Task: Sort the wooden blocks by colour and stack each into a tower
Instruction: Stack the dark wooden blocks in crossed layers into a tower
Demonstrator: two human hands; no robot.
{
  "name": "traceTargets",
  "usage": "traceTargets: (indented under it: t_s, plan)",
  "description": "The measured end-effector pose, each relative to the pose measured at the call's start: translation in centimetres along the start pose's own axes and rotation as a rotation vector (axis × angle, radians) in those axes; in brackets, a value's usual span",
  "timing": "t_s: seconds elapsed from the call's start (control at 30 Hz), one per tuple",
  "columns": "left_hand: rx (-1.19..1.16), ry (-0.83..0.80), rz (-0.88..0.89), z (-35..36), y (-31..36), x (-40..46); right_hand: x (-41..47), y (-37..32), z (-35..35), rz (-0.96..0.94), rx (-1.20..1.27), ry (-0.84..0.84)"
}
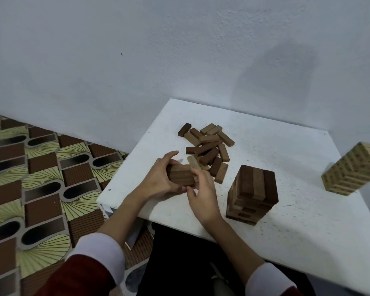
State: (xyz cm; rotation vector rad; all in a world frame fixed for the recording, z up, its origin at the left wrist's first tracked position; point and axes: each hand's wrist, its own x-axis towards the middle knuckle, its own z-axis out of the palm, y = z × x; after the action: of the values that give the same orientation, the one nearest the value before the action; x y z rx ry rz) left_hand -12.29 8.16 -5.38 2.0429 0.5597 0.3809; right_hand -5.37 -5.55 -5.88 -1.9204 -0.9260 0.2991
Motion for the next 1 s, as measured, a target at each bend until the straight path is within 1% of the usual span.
traceTargets:
  t_s: [0.13, 0.27, 0.33, 0.4, 0.5, 0.6, 0.77, 0.87, 1.0]
  plan:
    - [-0.026, 0.049, 0.075, -2.4, 3.1, -0.3, 0.4, -3.8, -1.4, -0.088, 0.015, 0.056]
    - [-0.052, 0.051, 0.151, -3.9, 7.4, -0.7, 0.7, -6.8, -5.0, -0.139, 0.056, 0.071]
    - [-0.046, 0.036, 0.185, -3.8, 9.1, -0.8, 0.6, -7.9, -7.6, -0.157, 0.087, 0.025]
    - [-0.034, 0.009, 0.223, -3.2, 10.8, -0.7, 0.3, -8.6, -10.8, -0.198, 0.137, -0.079]
    - [-0.025, -0.062, 0.262, -1.4, 12.8, -0.5, 0.0, -7.8, -14.8, -0.212, 0.068, -0.205]
    - [-0.022, -0.147, 0.301, 1.1, 14.2, -0.3, -0.5, -5.6, -17.4, -0.164, -0.052, -0.227]
    - [0.036, -0.261, 0.333, 5.0, 15.2, 0.0, -2.0, -2.1, -20.2, -0.113, -0.122, -0.179]
    - [0.062, -0.289, 0.333, 6.1, 15.3, 0.1, -2.6, -0.8, -20.5, -0.13, -0.16, -0.146]
    - [0.091, -0.303, 0.326, 6.7, 15.3, 0.4, -2.8, -0.1, -20.5, -0.151, -0.151, -0.128]
